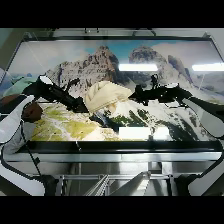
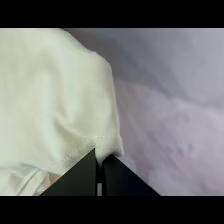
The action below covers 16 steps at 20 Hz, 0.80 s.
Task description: Fold the shirts.
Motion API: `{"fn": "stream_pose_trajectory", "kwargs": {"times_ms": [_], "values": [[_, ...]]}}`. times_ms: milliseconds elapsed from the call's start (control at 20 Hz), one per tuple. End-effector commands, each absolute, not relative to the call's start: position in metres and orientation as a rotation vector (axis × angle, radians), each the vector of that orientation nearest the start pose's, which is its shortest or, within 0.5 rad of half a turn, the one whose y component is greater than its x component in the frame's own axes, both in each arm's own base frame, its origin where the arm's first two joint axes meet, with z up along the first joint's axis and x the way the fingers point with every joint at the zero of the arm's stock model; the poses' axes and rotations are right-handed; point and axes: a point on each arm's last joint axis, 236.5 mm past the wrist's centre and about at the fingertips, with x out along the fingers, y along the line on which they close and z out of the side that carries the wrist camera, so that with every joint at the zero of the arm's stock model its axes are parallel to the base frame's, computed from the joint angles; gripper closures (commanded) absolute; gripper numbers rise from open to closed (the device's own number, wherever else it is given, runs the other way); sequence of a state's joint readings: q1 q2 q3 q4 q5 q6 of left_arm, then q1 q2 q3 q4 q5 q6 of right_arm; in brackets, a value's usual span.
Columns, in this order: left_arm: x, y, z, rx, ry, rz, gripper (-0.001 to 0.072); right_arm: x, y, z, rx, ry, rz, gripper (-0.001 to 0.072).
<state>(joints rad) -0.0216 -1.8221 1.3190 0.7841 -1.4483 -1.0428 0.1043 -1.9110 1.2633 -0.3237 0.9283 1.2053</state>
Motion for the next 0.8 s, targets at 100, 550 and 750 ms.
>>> {"fn": "stream_pose_trajectory", "kwargs": {"times_ms": [100,550,750], "values": [[0.369,-0.172,-0.054,-0.461,1.528,-0.892,0.0687,0.477,0.238,-0.032,0.905,1.187,0.623,0.0696],[0.348,-0.171,0.257,-0.330,0.787,-1.110,0.0689,0.401,0.145,0.297,0.439,0.434,0.712,0.0696],[0.274,-0.181,0.424,-0.067,0.341,-1.046,0.0683,0.311,0.098,0.424,0.174,0.051,0.538,0.0696]]}}
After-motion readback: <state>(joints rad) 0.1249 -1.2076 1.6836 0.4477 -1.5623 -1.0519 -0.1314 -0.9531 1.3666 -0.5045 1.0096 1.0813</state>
